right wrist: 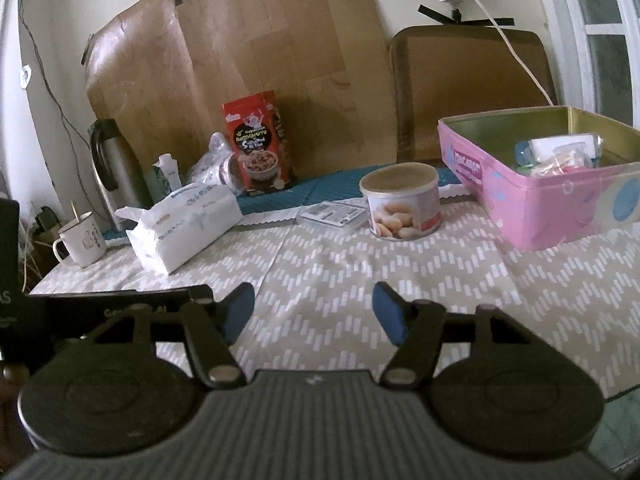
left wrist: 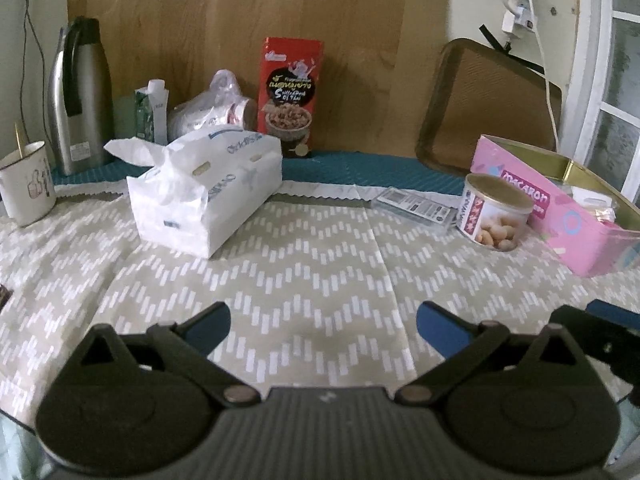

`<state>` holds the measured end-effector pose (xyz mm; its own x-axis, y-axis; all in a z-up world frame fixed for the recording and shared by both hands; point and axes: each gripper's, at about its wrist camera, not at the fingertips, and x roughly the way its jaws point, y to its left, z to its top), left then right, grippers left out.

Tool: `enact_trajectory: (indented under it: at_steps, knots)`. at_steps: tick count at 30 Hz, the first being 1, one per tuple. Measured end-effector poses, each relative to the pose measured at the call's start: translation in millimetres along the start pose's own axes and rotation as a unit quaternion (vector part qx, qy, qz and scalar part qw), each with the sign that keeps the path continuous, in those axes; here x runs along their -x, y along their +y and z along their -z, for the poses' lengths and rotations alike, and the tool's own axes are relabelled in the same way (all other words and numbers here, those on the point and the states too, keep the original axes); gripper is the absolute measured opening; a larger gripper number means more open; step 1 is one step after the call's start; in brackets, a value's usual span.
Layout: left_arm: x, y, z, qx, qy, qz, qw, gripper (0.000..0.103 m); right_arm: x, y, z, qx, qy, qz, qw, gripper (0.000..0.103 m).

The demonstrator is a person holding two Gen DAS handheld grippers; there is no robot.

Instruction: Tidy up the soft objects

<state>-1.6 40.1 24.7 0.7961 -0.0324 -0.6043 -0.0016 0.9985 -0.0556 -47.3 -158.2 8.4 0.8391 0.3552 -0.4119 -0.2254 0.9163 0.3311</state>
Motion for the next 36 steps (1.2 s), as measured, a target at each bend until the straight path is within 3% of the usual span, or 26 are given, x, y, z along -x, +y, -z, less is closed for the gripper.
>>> enact_trajectory:
  at_steps: [14, 36]
  knots:
    - [-15, 10, 1, 0.004, 0.011, -0.015, 0.9998, 0.103, -17, 7, 2, -0.002, -0.003, 0.022, 1.0, 0.063]
    - [-17, -16, -3, -0.037, 0.005, -0.032, 0.9988, 0.103, -17, -9, 7, -0.038, -0.001, 0.02, 0.999, 0.063]
